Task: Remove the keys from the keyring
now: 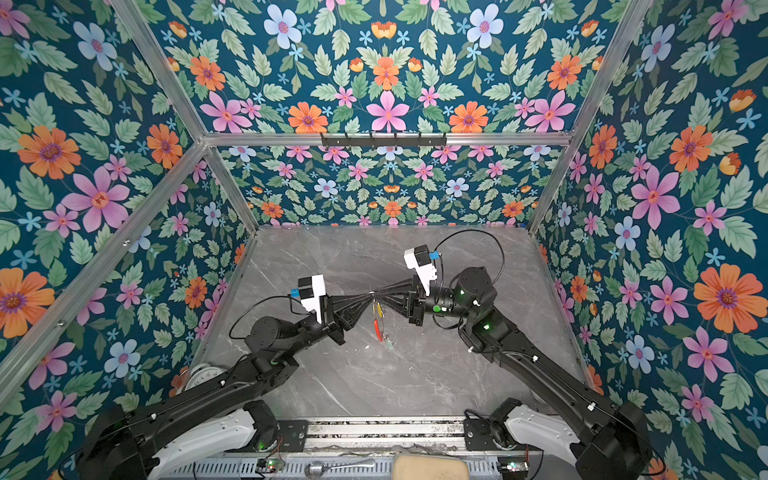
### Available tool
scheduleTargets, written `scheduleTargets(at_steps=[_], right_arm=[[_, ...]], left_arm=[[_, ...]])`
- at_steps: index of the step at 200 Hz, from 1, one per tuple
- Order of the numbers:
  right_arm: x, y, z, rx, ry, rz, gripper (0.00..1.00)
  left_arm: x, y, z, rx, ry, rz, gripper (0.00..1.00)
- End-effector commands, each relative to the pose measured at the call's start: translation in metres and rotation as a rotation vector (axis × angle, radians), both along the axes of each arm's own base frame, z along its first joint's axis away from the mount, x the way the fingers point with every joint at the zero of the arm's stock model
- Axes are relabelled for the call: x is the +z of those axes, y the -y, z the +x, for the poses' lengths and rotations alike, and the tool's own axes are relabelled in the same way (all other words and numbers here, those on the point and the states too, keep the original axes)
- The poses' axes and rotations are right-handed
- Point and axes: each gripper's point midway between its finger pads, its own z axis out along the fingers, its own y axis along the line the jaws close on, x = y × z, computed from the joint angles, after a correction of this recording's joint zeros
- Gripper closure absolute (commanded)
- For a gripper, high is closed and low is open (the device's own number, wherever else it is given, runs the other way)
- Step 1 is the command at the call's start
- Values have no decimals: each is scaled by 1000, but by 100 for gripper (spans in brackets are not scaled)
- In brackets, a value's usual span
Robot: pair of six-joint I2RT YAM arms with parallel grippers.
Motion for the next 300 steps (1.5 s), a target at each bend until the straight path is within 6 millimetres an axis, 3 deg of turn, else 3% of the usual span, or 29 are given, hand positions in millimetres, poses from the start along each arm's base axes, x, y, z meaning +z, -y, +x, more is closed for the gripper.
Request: scheduleTargets(at_steps=[1, 38, 70, 90, 107, 174, 186, 210, 252, 300], right_arm=[[8, -1, -5, 32, 13, 15, 86], [8, -3, -6, 50, 10, 12, 100], [5, -4, -6, 58, -4, -16, 100], [1, -2, -4, 28, -11, -80, 100], [-5, 0, -5, 18, -20, -147, 100], [-9, 7, -7, -2, 12, -294, 100], [-9, 8, -7, -1, 13, -299, 100], [-7, 8, -6, -6, 17, -306, 100], [-4, 4, -6, 0, 24, -308, 100], [-5, 0, -4, -9, 27, -316, 100]], left_arm=[[11, -4, -1, 11, 35, -39, 100], [12, -3, 0, 9, 32, -37, 100], [12, 0, 0, -3, 27, -27, 100], [8, 3, 0, -16, 0, 9, 65], [2, 7, -1, -45, -31, 54, 56], [5, -9, 4, -223, -173, 69, 77], [6, -8, 2, -248, -176, 76, 77], [8, -5, -4, -293, -168, 92, 66], [5, 2, -7, -349, -170, 124, 65], [1, 3, -6, -351, -178, 139, 83]])
